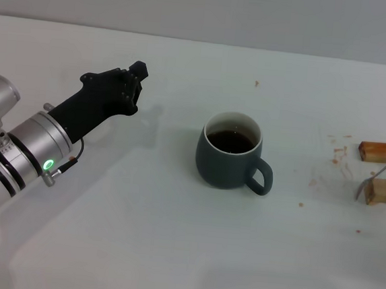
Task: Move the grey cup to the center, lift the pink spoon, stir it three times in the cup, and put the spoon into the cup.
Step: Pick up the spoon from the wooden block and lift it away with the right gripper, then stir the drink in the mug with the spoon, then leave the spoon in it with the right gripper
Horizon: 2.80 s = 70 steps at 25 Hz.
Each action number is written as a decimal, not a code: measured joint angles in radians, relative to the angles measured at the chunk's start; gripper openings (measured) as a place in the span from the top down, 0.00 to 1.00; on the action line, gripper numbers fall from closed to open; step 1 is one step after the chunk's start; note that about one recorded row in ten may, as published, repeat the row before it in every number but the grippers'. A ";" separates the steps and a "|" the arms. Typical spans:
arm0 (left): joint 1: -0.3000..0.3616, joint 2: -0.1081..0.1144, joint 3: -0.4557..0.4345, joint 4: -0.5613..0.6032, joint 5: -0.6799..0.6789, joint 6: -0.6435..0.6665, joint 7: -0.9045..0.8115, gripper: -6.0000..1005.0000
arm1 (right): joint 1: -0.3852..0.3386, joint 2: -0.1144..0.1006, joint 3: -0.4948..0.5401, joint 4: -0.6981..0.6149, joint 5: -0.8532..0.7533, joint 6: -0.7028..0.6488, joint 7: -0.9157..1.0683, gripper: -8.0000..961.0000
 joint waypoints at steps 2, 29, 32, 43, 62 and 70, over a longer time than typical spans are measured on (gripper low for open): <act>0.001 -0.001 0.000 0.000 0.000 0.000 0.000 0.99 | 0.007 -0.001 -0.010 -0.010 0.000 0.009 0.018 0.87; 0.005 -0.001 0.000 0.000 -0.002 0.003 -0.001 0.99 | 0.039 -0.001 -0.034 -0.137 -0.001 -0.010 0.180 0.90; 0.006 -0.001 0.000 0.000 -0.002 0.007 -0.001 0.99 | 0.064 -0.001 -0.035 -0.189 -0.001 -0.034 0.240 0.90; 0.034 0.001 -0.009 0.000 -0.002 0.051 -0.002 0.99 | 0.200 -0.037 -0.115 -0.458 0.004 -0.088 0.562 0.90; 0.084 0.003 -0.009 0.007 0.001 0.169 0.000 0.99 | 0.452 -0.133 -0.495 -0.547 -0.001 -0.060 0.856 0.90; 0.099 0.004 -0.015 0.009 -0.001 0.204 -0.002 0.99 | 0.465 -0.060 -0.606 -0.547 -0.001 0.058 0.813 0.90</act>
